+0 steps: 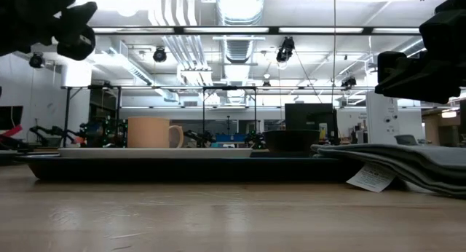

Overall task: Set up tray
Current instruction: Put the black bowl on the white plate on the black serving tray

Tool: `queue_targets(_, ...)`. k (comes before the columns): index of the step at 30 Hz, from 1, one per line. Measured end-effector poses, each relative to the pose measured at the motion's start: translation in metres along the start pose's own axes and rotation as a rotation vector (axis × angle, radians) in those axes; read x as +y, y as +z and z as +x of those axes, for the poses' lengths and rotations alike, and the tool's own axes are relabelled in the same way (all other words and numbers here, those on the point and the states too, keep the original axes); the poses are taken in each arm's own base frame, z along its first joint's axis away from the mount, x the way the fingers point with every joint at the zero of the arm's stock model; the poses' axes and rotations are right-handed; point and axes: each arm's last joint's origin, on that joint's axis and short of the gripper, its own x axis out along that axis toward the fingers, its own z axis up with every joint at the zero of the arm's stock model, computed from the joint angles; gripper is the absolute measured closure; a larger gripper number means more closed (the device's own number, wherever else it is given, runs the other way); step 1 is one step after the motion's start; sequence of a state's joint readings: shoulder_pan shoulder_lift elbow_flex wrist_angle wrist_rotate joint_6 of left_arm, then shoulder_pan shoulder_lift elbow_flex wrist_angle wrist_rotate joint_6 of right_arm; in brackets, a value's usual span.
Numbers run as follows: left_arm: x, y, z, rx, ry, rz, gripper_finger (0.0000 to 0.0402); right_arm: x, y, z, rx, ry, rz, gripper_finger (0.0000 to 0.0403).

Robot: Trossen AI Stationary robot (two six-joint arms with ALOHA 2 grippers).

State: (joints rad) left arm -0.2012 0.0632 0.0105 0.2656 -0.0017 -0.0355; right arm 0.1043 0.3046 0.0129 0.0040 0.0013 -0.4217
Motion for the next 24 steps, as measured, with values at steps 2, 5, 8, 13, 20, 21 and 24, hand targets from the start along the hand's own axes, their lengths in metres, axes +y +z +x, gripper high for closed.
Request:
queue_targets(2, 0.0, -0.001, -0.003, 0.013, -0.004, 0.0, 0.0293, 0.0, 0.0, 0.0, 0.0, 0.0, 0.001, 0.0335)
queue_targets(5, 0.0, -0.006, -0.004, 0.061, -0.019, 0.0, 0.0293, 0.0, 0.0, 0.0, 0.0, -0.001, 0.0, 0.0335)
queue_targets(8, -0.001, -0.006, -0.004, 0.065, -0.027, 0.0, 0.0293, 0.0, 0.0, 0.0, 0.0, -0.001, 0.001, 0.0335)
queue_targets(13, 0.0, -0.011, -0.004, 0.109, -0.027, 0.031, 0.0293, 0.0, 0.0, 0.0, 0.0, 0.0, 0.0, 0.0335)
queue_targets(20, 0.0, -0.018, -0.006, 0.19, -0.032, 0.065, 0.0293, 0.0, 0.0, 0.0, -0.001, 0.0, 0.001, 0.0335)
queue_targets(21, 0.0, -0.018, -0.006, 0.2, -0.032, 0.066, 0.0293, 0.0, 0.0, 0.0, 0.0, 0.0, 0.001, 0.0335)
queue_targets(24, 0.0, -0.018, -0.006, 0.202, -0.03, 0.067, 0.0293, 0.0, 0.0, 0.0, -0.001, 0.0, 0.001, 0.0335)
